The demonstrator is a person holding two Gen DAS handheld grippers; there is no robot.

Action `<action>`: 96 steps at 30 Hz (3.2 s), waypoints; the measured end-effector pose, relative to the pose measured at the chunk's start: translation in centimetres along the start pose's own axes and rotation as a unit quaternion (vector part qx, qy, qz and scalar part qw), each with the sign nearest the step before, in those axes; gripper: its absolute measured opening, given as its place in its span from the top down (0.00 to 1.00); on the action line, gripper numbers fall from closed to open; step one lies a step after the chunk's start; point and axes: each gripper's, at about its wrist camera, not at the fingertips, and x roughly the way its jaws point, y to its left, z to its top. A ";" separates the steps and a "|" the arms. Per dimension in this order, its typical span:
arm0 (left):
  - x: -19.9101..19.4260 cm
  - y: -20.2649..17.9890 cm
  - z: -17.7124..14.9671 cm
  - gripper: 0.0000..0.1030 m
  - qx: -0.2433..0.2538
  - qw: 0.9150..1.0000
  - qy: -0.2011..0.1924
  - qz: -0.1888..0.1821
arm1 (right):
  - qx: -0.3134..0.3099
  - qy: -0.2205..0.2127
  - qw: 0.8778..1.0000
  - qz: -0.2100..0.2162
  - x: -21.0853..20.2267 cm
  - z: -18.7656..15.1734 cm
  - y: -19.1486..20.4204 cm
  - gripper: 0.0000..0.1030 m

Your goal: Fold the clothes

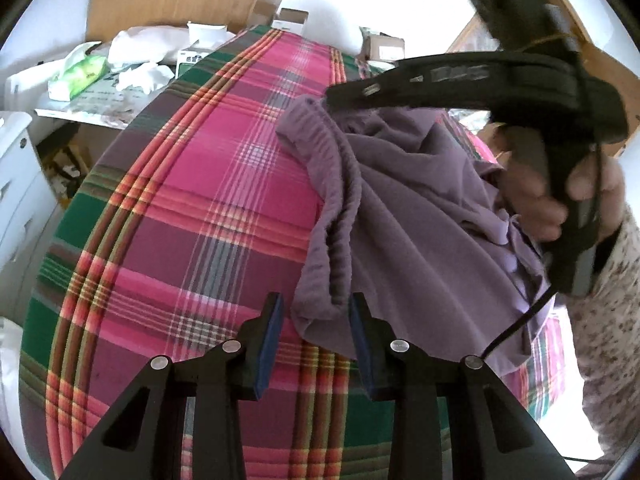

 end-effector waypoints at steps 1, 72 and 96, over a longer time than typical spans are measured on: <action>0.1 -0.1 0.0 0.66 0.000 1.000 0.001 0.004 | 0.004 -0.007 1.000 -0.012 -0.5 -0.1 -1.0 0.80; -4.1 7.7 -1.2 0.90 -0.199 0.977 -0.071 -0.032 | -0.118 0.007 0.993 0.007 9.6 9.4 1.0 0.91; -4.4 10.6 -2.0 0.90 -0.223 0.972 -0.070 0.004 | -0.105 0.030 0.993 -0.045 13.4 9.1 3.4 0.80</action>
